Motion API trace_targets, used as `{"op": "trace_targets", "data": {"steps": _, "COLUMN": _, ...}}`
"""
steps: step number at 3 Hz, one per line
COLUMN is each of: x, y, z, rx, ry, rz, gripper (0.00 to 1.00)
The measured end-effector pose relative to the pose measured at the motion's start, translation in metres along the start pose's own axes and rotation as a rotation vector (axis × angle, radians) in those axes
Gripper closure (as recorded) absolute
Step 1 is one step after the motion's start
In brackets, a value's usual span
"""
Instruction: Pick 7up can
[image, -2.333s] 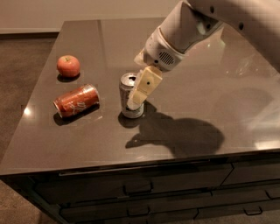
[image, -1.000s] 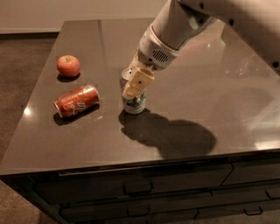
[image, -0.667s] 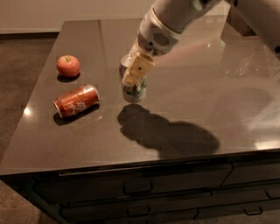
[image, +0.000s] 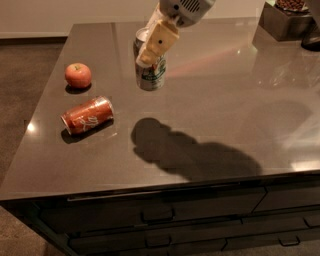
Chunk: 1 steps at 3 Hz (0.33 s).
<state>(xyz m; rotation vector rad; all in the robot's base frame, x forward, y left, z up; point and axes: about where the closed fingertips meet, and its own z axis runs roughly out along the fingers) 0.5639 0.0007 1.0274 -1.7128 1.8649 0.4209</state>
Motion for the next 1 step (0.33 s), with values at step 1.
{"op": "trace_targets", "data": {"steps": 1, "x": -0.0047, "y": -0.0024, "z": -0.0056, "rx": 0.012, "ry": -0.010, "rz": -0.005, "gripper": 1.00}}
